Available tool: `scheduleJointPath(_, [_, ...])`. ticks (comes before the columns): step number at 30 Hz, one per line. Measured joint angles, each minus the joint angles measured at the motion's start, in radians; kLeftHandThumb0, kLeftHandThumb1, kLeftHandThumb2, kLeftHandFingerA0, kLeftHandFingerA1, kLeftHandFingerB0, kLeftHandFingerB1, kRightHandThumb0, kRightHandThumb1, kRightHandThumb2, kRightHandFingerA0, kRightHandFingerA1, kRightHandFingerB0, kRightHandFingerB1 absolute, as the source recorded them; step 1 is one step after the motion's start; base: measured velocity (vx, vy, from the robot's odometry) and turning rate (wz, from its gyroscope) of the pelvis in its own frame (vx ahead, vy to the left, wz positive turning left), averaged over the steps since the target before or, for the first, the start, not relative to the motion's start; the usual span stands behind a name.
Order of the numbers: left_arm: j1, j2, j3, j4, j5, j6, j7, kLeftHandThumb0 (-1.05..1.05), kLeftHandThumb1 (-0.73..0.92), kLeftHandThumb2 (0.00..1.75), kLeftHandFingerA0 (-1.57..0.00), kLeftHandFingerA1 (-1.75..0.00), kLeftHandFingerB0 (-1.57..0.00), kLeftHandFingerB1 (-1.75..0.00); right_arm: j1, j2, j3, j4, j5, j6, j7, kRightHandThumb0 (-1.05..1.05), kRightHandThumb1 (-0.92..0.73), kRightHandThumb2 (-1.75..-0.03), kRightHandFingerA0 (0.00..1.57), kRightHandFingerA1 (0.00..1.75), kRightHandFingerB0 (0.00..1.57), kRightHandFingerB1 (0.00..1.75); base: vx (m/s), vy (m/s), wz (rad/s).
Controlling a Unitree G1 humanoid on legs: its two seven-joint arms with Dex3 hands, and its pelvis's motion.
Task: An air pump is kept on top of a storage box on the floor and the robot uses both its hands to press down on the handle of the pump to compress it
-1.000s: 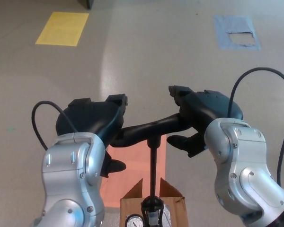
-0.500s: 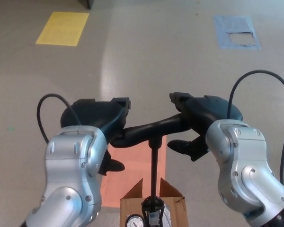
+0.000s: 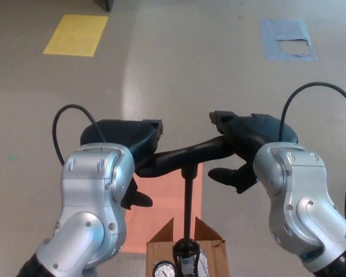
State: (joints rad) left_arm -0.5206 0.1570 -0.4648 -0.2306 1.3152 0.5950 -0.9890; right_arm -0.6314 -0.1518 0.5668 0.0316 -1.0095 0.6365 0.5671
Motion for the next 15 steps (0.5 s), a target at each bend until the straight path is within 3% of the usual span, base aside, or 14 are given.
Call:
scheduleJointPath(3, [-0.01, 0.003, -0.001, 0.033, -0.002, -0.006, -0.004, -0.48, 0.47, 0.59, -0.09, -0.39, -0.05, -0.19, -0.007, 0.006, -0.001, 0.023, 0.004, -0.001, 0.0, -0.73, -0.54, -0.89, 0.0, 0.23, 0.0, 0.17, 0.0, 0.0, 0.0])
scheduleJointPath(4, [-0.013, 0.003, -0.001, 0.048, -0.003, -0.006, -0.004, -0.49, 0.51, 0.55, -0.1, -0.36, 0.0, -0.25, -0.007, 0.009, -0.001, 0.032, 0.006, -0.001, 0.0, -0.66, -0.41, -0.78, 0.0, 0.2, 0.0, 0.15, 0.0, 0.0, 0.0])
scheduleJointPath(5, [-0.015, 0.003, -0.001, 0.069, -0.003, -0.006, -0.001, -0.49, 0.51, 0.55, -0.1, -0.36, 0.0, -0.25, -0.007, 0.012, 0.0, 0.045, 0.009, -0.003, -0.001, -0.66, -0.41, -0.78, 0.0, 0.2, 0.0, 0.15, 0.0, 0.0, 0.0])
scheduleJointPath(6, [-0.016, 0.003, -0.001, 0.079, -0.004, -0.007, 0.001, -0.5, 0.37, 0.73, -0.06, -0.44, 0.0, -0.23, -0.007, 0.014, 0.001, 0.05, 0.01, -0.004, -0.001, -0.63, -0.38, -0.76, 0.0, 0.2, 0.0, 0.15, 0.0, 0.0, 0.0])
scheduleJointPath(10, [-0.016, 0.003, 0.0, 0.154, -0.015, -0.011, 0.026, -0.54, 0.36, 0.76, -0.01, -0.46, -0.01, -0.25, -0.011, 0.032, 0.01, 0.092, 0.022, -0.009, -0.001, -0.62, -0.38, -0.76, 0.0, 0.23, 0.0, 0.17, 0.0, 0.0, 0.0])
scheduleJointPath(11, [-0.015, 0.004, 0.0, 0.169, -0.021, -0.013, 0.033, -0.59, 0.49, 0.72, -0.08, -0.44, -0.03, -0.21, -0.013, 0.033, 0.012, 0.102, 0.023, -0.01, -0.001, -0.64, -0.39, -0.77, 0.0, 0.21, 0.0, 0.15, 0.0, 0.0, 0.0])
scheduleJointPath(13, [-0.015, 0.004, 0.0, 0.197, -0.031, -0.021, 0.05, -0.57, 0.55, 0.63, -0.14, -0.42, -0.03, -0.18, -0.018, 0.037, 0.019, 0.127, 0.026, -0.012, -0.001, -0.64, -0.39, -0.77, 0.0, 0.21, 0.0, 0.15, 0.0, 0.0, 0.0])
scheduleJointPath(14, [-0.015, 0.005, 0.0, 0.201, -0.033, -0.022, 0.052, -0.67, 0.52, 0.75, -0.09, -0.45, -0.04, -0.2, -0.019, 0.037, 0.02, 0.131, 0.026, -0.013, -0.001, -0.62, -0.38, -0.76, 0.0, 0.21, 0.0, 0.15, 0.0, 0.0, 0.0])
scheduleJointPath(15, [-0.015, 0.005, 0.0, 0.217, -0.042, -0.025, 0.06, -0.64, 0.43, 0.81, -0.04, -0.46, -0.01, -0.26, -0.024, 0.039, 0.025, 0.149, 0.028, -0.014, -0.001, -0.67, -0.41, -0.79, 0.0, 0.2, 0.0, 0.14, 0.0, 0.0, 0.0])
